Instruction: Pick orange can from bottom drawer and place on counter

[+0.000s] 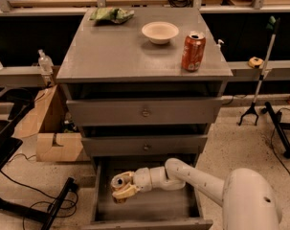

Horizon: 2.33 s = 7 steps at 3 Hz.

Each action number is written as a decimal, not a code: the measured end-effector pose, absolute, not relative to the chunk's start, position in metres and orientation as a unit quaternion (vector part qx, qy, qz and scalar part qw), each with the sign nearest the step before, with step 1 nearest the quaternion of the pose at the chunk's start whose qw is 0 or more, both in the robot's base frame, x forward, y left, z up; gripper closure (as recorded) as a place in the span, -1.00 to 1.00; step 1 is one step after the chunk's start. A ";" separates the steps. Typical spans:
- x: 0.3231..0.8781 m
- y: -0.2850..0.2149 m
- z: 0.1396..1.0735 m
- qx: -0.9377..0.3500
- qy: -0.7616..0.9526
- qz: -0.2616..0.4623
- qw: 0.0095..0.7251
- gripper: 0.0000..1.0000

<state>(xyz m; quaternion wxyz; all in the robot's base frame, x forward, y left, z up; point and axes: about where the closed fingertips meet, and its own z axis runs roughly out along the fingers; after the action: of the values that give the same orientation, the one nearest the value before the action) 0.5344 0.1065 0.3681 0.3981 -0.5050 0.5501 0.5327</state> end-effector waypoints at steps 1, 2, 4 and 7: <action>0.512 0.096 0.439 -0.484 0.533 0.568 0.398 1.00; 0.504 0.073 0.514 -0.461 0.541 0.567 0.416 1.00; 0.532 0.063 0.676 -0.458 0.610 0.456 0.458 1.00; 0.553 0.084 0.759 -0.471 0.617 0.418 0.472 1.00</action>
Offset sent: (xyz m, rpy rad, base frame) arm -0.0183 -0.0840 0.2525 0.0491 0.0272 -0.2317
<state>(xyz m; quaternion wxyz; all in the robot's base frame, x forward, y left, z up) 0.5526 0.0839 0.7594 0.4720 -0.4707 0.6172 0.4180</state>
